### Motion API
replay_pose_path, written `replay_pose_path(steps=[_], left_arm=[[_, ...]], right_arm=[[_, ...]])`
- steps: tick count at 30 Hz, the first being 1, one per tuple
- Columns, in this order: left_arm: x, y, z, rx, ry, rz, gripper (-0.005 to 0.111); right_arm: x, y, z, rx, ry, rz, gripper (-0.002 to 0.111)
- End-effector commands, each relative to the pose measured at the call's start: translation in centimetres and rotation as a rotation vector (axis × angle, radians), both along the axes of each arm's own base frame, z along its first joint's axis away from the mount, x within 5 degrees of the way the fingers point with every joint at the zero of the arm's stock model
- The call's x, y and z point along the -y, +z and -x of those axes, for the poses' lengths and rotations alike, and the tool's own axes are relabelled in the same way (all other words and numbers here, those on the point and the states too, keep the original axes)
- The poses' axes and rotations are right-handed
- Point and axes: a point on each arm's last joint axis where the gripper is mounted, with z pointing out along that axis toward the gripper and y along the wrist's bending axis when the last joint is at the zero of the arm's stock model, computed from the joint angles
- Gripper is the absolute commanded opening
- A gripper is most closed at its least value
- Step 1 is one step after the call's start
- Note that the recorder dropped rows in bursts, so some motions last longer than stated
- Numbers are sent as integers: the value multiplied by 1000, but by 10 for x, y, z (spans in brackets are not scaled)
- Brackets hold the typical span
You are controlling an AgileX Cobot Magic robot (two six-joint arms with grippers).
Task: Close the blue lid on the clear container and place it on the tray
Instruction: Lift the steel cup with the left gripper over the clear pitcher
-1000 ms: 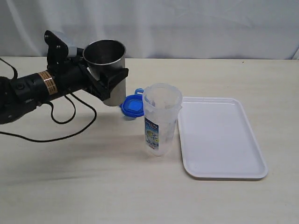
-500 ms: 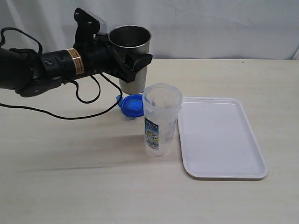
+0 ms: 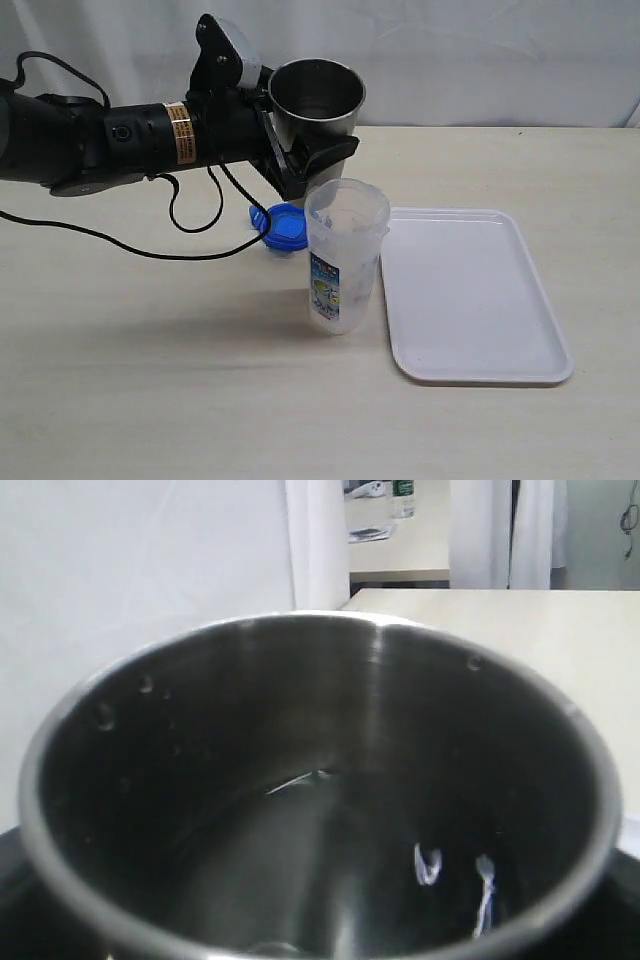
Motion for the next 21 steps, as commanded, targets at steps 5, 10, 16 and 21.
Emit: replay_pose_path(steps=[5,10,16,21], left_arm=[[4,22,5,132,-71,67,0],[3,19,2,144,-46,18,0],[2,17,1,178,-34,-25,0],[2,17,1,237,-42,-56,0]], right_arm=[[0,0,0,5,-4,5,5],[0,0,0,5,-4,5,5],[0,0,0,5,-4,5,5],[0,0,0,5,-4,5,5]])
